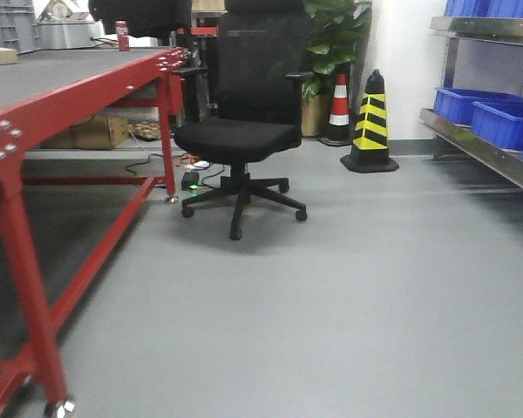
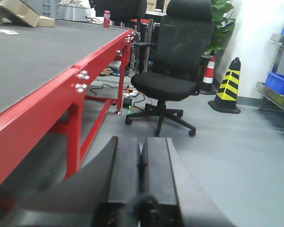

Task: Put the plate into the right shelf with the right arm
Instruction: 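Drive the base away from the table holding the plate in the right gripper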

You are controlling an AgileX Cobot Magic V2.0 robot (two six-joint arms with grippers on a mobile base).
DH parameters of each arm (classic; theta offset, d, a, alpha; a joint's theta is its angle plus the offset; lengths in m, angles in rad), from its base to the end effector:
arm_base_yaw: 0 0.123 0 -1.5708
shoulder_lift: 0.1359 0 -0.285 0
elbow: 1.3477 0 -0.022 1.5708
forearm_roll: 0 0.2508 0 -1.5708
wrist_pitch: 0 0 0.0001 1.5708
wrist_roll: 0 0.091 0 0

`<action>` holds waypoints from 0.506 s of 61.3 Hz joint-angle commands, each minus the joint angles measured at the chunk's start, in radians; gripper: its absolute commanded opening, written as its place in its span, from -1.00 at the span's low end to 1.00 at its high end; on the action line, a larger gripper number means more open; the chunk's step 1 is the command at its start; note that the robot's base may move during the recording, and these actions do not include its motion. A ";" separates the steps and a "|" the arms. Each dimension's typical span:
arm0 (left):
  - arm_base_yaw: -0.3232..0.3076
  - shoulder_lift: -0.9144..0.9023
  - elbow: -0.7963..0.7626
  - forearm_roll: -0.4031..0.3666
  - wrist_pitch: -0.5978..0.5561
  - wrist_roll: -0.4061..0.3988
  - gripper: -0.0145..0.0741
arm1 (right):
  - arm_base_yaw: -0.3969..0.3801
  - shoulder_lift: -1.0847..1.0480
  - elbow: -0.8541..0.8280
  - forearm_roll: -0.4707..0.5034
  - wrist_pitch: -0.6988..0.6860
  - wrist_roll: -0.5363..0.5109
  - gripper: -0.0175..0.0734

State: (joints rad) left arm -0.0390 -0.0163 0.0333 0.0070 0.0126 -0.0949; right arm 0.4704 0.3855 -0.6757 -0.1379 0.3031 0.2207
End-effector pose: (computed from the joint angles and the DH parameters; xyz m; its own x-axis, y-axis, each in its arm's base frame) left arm 0.0565 -0.0022 0.2017 0.0539 -0.0900 -0.9945 0.0438 0.9952 -0.0877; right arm 0.0628 0.0277 0.3847 0.0313 0.1155 -0.9928 -0.4208 0.9025 0.0918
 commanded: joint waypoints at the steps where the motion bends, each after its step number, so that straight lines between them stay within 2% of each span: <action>1: -0.003 -0.011 0.007 0.000 -0.089 -0.006 -0.78 | -0.001 0.006 -0.032 -0.013 -0.105 -0.002 -0.49; 31: -0.003 -0.011 0.007 0.000 -0.089 -0.006 -0.78 | -0.001 0.006 -0.032 -0.013 -0.105 -0.002 -0.49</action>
State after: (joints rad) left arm -0.0390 -0.0163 0.0333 0.0070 0.0126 -0.0949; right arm 0.4704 0.3855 -0.6757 -0.1379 0.3023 0.2207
